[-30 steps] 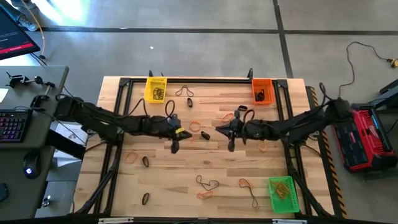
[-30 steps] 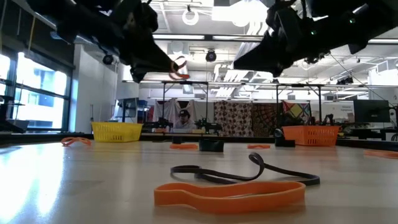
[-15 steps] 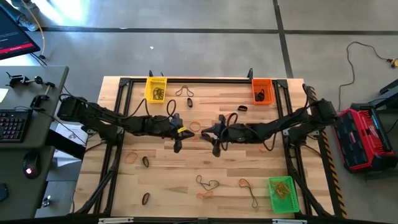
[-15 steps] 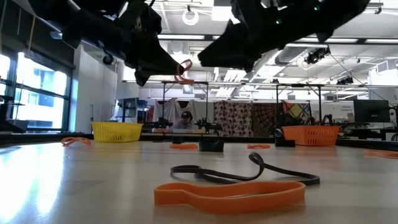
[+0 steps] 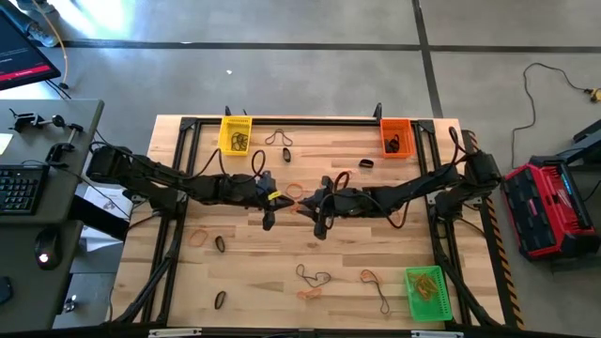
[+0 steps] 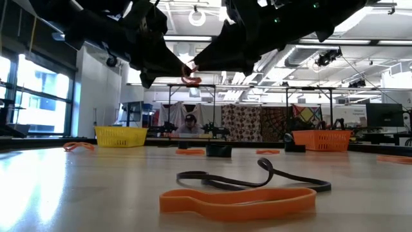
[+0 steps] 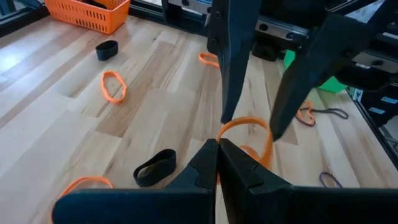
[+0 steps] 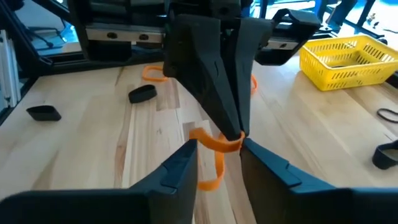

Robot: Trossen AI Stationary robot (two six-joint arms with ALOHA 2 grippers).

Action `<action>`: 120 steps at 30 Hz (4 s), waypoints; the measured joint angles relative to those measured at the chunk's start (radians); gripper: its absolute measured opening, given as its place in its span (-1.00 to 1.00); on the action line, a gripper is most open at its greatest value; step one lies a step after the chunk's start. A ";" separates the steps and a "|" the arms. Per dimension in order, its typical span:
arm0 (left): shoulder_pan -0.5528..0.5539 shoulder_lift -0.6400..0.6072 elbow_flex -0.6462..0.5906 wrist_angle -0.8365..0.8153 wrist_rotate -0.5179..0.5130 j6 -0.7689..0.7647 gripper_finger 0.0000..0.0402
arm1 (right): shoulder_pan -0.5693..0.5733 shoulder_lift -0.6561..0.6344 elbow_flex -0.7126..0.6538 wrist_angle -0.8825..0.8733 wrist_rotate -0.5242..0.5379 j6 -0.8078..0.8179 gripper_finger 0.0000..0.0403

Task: Sort rubber bands into baskets
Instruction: Put the orange rubber band into the green bin, then put the purple rubber band into the yellow bin

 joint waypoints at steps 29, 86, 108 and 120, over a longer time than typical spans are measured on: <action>-0.048 -0.001 0.000 0.058 -0.023 0.148 -0.49 | 0.016 -0.164 -0.001 -0.263 0.036 0.049 -1.00; -0.031 0.000 -0.112 0.340 0.037 0.167 -0.68 | 0.981 -0.191 -0.002 -1.280 -0.365 1.146 -1.00; -0.031 0.000 -0.112 0.339 0.037 0.194 -0.68 | 0.919 -0.186 0.081 -1.382 -0.511 1.302 -0.38; -0.030 0.000 -0.112 0.311 0.037 0.202 -0.68 | 0.834 -0.186 0.349 -1.592 -0.175 1.298 -0.44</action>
